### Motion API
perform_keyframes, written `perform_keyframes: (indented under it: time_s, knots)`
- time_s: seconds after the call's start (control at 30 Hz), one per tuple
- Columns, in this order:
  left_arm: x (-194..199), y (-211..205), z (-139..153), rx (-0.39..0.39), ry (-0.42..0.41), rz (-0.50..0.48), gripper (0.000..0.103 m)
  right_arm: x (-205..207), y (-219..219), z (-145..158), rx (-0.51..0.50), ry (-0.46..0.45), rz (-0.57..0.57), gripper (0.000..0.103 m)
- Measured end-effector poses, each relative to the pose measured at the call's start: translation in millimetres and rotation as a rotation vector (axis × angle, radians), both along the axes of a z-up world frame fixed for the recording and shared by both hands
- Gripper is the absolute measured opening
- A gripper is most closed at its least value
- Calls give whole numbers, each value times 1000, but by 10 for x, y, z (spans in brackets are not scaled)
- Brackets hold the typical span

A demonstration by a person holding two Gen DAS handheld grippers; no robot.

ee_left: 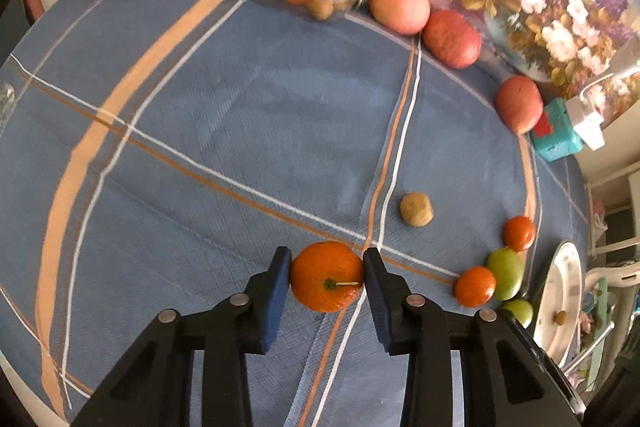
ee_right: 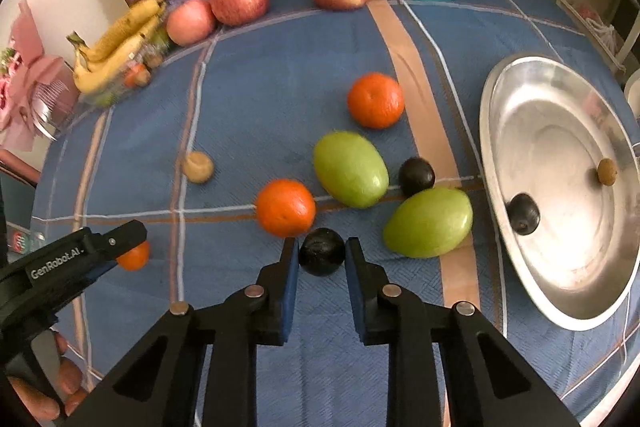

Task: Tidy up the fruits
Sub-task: 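Carry the plum into the steel plate and release it while the left releases the tangerine there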

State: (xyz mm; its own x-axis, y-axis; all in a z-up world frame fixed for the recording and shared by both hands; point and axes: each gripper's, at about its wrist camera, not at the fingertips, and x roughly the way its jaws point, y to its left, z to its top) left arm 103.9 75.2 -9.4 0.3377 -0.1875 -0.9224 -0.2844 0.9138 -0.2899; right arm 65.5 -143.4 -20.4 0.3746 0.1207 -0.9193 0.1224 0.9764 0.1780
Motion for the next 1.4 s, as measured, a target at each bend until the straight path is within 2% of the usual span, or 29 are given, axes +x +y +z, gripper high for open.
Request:
perform_keyframes:
  time_s: [0.27,0.53,0.8,0.93,1.2,1.4]
  knots:
    - [-26,-26,238,-9,-60,9,39,-71,-57,248,5,-58,-1,24]
    - [-24,-162,357,-8,-86,0,39,-54,-120,274,11,-72,-19,24]
    - [8,-457,415,-2,-102,-57,39,-98,-534,290,33,-70,-101,24]
    - [9,-711,425,-5,-105,-109,39,-151,-904,300,33,-70,-188,24]
    - [-6,-1494,504,14,-137,-294,39,-335,-1728,292,19,-60,-385,24]
    - [-20,-2054,536,-11,-183,-406,39,-421,-2012,368,7,-81,-440,24]
